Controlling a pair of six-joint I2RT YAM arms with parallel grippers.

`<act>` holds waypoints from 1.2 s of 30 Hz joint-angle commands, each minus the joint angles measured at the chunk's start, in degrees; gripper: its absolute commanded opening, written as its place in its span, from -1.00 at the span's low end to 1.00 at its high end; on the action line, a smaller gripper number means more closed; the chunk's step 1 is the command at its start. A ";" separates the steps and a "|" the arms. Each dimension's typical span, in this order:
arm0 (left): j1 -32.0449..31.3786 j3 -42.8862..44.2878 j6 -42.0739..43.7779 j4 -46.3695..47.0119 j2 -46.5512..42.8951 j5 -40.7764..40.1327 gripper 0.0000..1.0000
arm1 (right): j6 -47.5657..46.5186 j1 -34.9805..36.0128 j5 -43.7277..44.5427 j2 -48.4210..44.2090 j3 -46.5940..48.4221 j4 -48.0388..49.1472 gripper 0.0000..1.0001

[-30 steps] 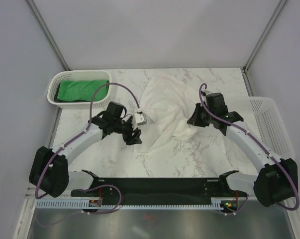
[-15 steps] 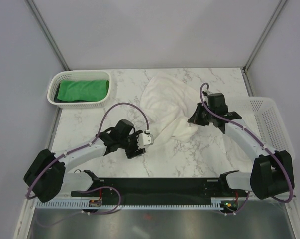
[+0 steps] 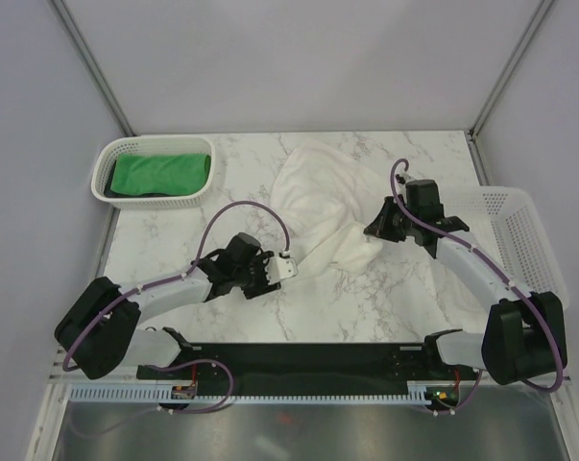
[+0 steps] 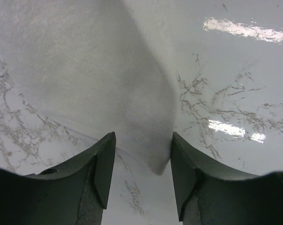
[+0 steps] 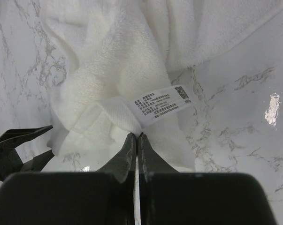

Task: Fold and stack the towels
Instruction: Flatten out the crumpled towel

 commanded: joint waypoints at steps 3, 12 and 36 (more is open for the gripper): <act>-1.26 -0.57 0.69 1.84 -1.70 -0.48 0.06 | 0.63 -0.54 -1.15 -2.52 -0.46 2.39 -1.00; -1.52 1.98 -1.51 -1.94 -4.16 -0.56 -0.96 | 0.63 -0.36 -3.09 -9.10 -6.34 2.31 -1.00; 1.29 11.20 -9.59 -5.28 0.23 -1.54 -0.96 | -1.22 17.82 23.10 -4.64 -11.18 -3.24 -0.22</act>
